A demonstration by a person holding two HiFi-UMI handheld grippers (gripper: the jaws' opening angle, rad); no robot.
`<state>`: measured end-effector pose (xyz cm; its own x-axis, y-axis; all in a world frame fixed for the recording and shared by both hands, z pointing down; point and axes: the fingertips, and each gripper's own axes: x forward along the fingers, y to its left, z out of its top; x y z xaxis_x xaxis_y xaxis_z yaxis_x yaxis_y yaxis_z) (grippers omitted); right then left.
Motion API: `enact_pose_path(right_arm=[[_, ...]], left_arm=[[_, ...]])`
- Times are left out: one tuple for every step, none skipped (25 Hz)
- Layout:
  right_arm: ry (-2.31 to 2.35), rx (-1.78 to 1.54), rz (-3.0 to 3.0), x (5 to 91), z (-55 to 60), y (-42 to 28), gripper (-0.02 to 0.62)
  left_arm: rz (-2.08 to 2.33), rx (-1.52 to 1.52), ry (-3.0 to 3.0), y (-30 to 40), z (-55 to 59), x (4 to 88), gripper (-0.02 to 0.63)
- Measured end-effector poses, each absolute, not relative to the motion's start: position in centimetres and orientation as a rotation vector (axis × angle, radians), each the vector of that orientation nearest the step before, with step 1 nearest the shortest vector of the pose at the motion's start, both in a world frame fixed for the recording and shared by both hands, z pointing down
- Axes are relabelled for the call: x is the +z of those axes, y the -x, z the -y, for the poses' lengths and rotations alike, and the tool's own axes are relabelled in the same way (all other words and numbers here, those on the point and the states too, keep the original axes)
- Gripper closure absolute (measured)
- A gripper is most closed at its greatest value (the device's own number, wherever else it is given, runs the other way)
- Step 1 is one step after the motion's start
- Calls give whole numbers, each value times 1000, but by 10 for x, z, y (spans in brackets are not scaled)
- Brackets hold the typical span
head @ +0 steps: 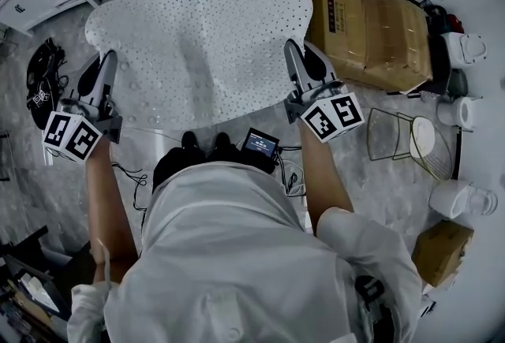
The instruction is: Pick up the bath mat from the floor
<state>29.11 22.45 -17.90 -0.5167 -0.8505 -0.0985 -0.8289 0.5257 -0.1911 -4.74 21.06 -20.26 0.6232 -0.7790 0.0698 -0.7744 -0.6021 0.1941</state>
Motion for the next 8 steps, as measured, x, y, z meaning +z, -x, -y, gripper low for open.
enact_pose_path(right_arm=[[1437, -183, -2578, -179, -225, -293, 548], [1438, -189, -2572, -178, -226, -295, 548], [1439, -194, -2565, -177, -227, -297, 548], [1441, -201, -2558, -177, -228, -300, 548], [1442, -206, -2552, -177, -229, -302, 548], [1443, -210, -2547, -176, -230, -304, 548], [1443, -213, -2543, -176, -231, -306, 548], [1443, -215, -2539, -176, -232, -307, 548]], left_arm=[[1281, -34, -2639, 47, -212, -202, 575], [1282, -35, -2639, 47, -213, -202, 575], [1283, -35, -2638, 46, -215, -202, 575], [1284, -35, -2638, 45, -217, -202, 575], [1284, -35, -2637, 44, -219, -202, 575], [1285, -36, -2636, 43, -221, -202, 575], [1286, -37, -2634, 42, -223, -202, 575], [1288, -38, -2633, 42, -225, -203, 575]])
